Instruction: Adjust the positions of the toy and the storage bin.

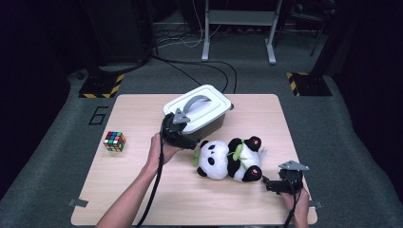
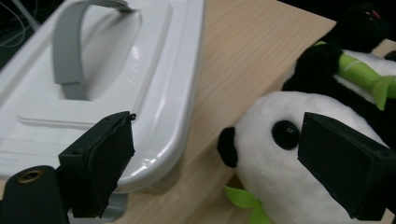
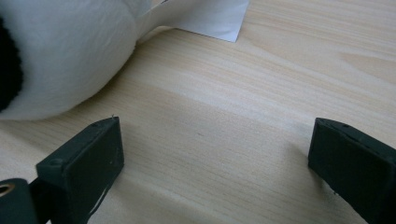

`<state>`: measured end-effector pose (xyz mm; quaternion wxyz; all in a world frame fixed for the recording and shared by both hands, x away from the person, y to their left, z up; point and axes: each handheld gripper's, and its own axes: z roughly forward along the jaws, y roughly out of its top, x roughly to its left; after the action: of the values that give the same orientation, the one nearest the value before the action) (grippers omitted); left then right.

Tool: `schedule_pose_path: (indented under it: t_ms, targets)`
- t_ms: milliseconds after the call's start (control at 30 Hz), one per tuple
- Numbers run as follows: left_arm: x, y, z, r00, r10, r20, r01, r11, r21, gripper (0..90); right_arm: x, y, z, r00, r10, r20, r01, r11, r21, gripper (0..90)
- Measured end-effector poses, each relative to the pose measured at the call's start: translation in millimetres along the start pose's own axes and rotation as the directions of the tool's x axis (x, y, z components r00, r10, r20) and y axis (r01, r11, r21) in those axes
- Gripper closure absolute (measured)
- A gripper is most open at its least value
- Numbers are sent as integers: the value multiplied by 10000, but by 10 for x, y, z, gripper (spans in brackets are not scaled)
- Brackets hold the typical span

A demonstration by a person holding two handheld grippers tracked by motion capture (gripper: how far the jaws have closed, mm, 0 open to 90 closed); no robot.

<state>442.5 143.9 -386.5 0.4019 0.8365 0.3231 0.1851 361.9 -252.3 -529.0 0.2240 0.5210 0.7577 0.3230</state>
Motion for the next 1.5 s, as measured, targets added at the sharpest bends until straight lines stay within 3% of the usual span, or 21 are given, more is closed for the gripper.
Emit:
schedule_pose_path:
  t_ms: [133, 233, 333, 433, 533, 733, 800, 967, 1100, 1267, 1433, 1500]
  targets:
    - [-116, -72, 46, 9997, 167, 187, -167, 9999, 9, 108, -2, 0, 0, 10000, -7, 22, 7, 10000, -17, 29]
    - [-186, -110, 71, 9989, -130, 443, 138, 9998, -173, 106, -2, 0, 1, 10000, -5, 20, 5, 10000, -22, 29]
    - [-265, -133, 124, 9982, 38, 596, -33, 10000, -80, 105, -2, 0, 0, 10000, -8, 20, 8, 10000, -21, 29]
    - [-342, -144, 198, 9948, -181, 1003, 176, 9998, 60, 93, -2, 0, 0, 10000, -5, 20, 5, 10000, -20, 29]
    - [-431, -139, 270, 9938, 75, 1107, -95, 9998, 180, 92, -1, 0, 0, 10000, -1, 20, 1, 10000, -21, 30]
    - [-582, -120, 431, 9911, 99, 1326, -119, 9998, 140, 103, -2, 0, -1, 10000, 0, 27, 1, 10000, -18, 32]
    - [-612, -123, 492, 9896, 26, 1437, -74, 9994, 327, 129, -2, 0, -1, 10000, 3, 27, -3, 10000, -20, 32]
    - [-683, -211, 628, 9922, 112, 1245, -154, 9993, 327, 224, -1, -1, -2, 10000, 26, 29, -26, 10000, -13, 34]
    - [-709, -311, 628, 9931, 342, 1119, -361, 9992, 152, 373, -1, -1, -3, 10000, 44, 41, -44, 10000, -26, 36]
    - [-736, -342, 600, 9941, 324, 1034, -331, 9994, 42, 488, -1, -1, -2, 10000, 43, 37, -42, 10000, -33, 36]
    - [-758, -413, 558, 9946, 88, 1037, -42, 9990, -450, 524, -2, -2, -4, 10000, 63, 56, -63, 10000, -39, 40]
    - [-758, -432, 529, 9936, 229, 1102, -165, 9982, -584, 522, -2, -2, -5, 10000, 58, 55, -58, 10000, -33, 41]
